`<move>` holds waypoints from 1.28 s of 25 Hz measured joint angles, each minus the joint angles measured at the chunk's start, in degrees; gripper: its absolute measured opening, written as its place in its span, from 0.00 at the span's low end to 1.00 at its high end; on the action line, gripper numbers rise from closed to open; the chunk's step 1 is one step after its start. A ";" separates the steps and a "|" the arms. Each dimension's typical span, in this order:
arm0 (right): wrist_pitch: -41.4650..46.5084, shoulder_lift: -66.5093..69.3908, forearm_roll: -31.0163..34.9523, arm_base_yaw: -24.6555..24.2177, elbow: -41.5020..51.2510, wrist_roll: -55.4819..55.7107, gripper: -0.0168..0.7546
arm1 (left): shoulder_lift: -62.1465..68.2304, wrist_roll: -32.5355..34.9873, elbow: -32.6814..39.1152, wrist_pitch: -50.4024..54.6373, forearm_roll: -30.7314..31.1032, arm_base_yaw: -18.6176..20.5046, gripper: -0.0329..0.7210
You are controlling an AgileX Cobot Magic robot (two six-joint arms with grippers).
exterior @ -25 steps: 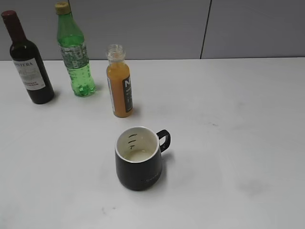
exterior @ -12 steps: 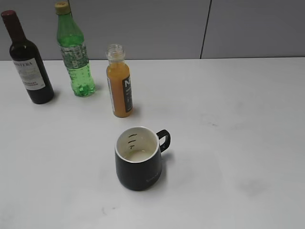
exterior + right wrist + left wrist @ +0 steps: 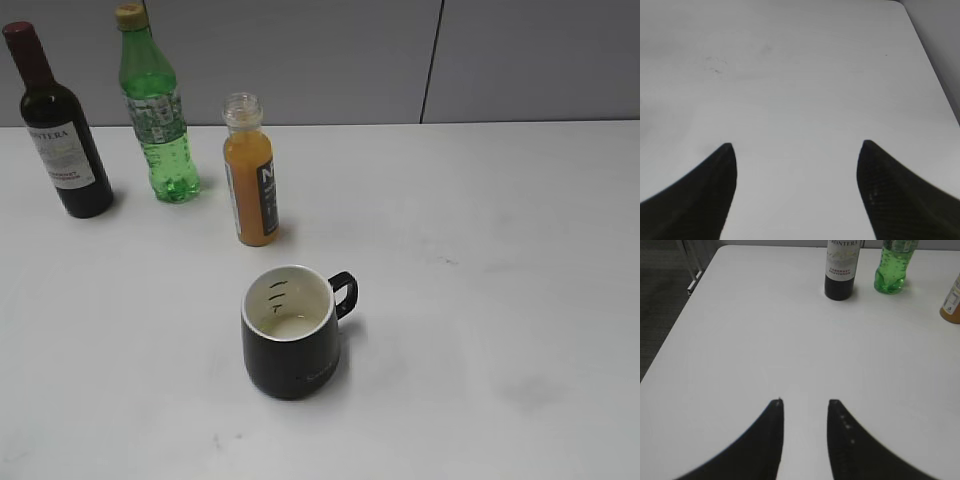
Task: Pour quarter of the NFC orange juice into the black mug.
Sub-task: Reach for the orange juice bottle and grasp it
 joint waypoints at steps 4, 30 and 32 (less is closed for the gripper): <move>0.00 0.00 0.00 0.00 0.00 0.00 0.76 | 0.00 0.00 0.00 0.00 0.25 0.00 0.57; -0.05 0.00 0.00 0.00 0.00 0.00 0.76 | 6.55 -0.03 -1.54 -14.03 0.80 0.00 0.94; -0.05 0.00 0.00 0.00 0.00 0.00 0.76 | 10.36 0.81 -1.64 -20.02 0.80 0.00 0.94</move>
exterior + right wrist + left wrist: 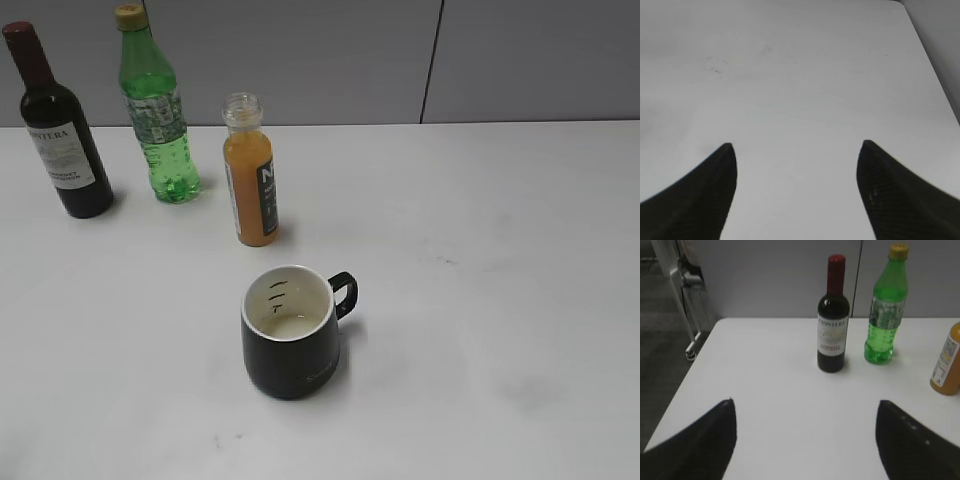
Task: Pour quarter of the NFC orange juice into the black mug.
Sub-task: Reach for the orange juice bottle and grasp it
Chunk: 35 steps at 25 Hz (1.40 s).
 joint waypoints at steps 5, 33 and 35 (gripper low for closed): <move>0.00 0.00 0.00 0.00 0.00 0.00 0.76 | 11.81 2.07 0.00 -14.74 1.88 0.00 0.94; 0.00 0.00 0.12 0.00 0.00 0.00 0.76 | 79.88 -13.58 -0.10 -94.19 12.13 -11.96 0.93; 0.00 0.00 0.12 0.00 0.00 0.00 0.76 | 83.25 -13.98 -0.18 -95.88 14.78 -11.96 0.92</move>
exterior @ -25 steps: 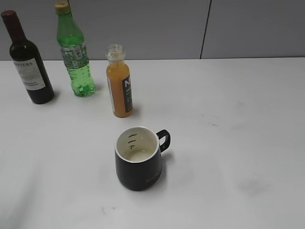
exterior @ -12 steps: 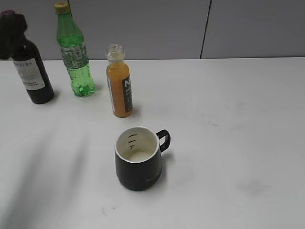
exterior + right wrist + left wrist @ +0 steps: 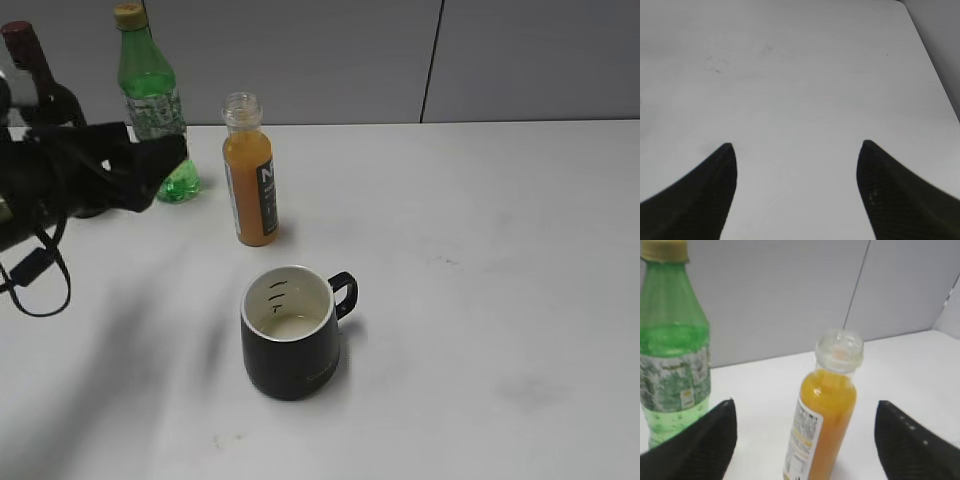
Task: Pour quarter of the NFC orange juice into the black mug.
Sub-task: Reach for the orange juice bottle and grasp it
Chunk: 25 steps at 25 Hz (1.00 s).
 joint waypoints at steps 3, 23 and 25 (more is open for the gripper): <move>0.00 0.00 0.00 0.00 0.00 0.00 0.76 | 4.91 -0.19 -1.06 -1.92 2.64 0.00 0.92; 0.00 0.00 0.05 0.00 0.00 0.00 0.76 | 27.18 2.70 -17.93 -4.24 11.04 -1.67 0.92; 0.00 0.00 0.05 0.00 0.00 0.00 0.76 | 28.32 3.99 -19.04 -4.19 11.04 -1.96 0.92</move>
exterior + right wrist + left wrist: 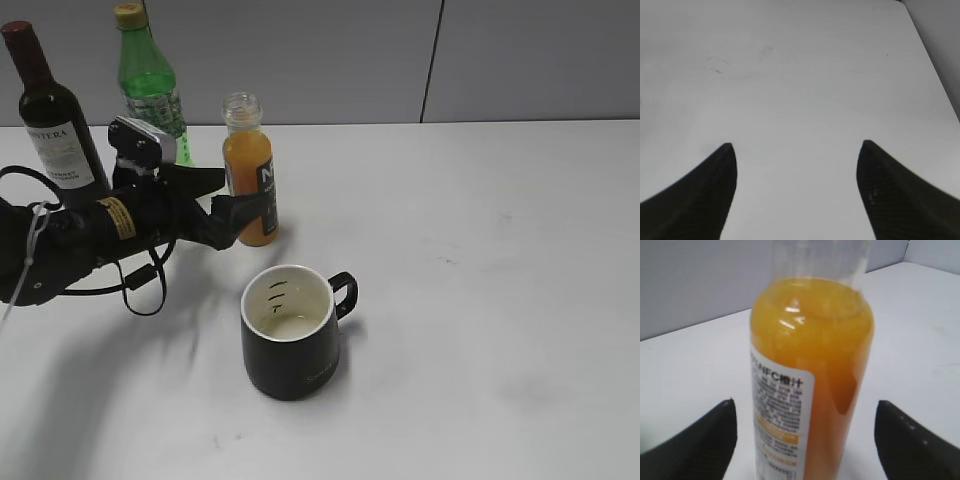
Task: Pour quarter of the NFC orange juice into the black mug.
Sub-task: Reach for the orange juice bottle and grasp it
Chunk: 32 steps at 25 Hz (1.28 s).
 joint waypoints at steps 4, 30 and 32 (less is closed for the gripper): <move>0.00 0.00 0.00 0.00 0.00 0.00 0.76 | 2.44 0.81 -2.70 0.00 0.00 -0.42 0.92; 0.00 0.00 0.00 0.00 0.00 0.00 0.76 | 13.60 1.23 -16.59 1.09 -2.15 -3.18 0.83; 0.00 0.00 0.00 0.00 0.00 0.00 0.76 | 13.60 1.23 -16.65 0.80 -2.32 -3.37 0.78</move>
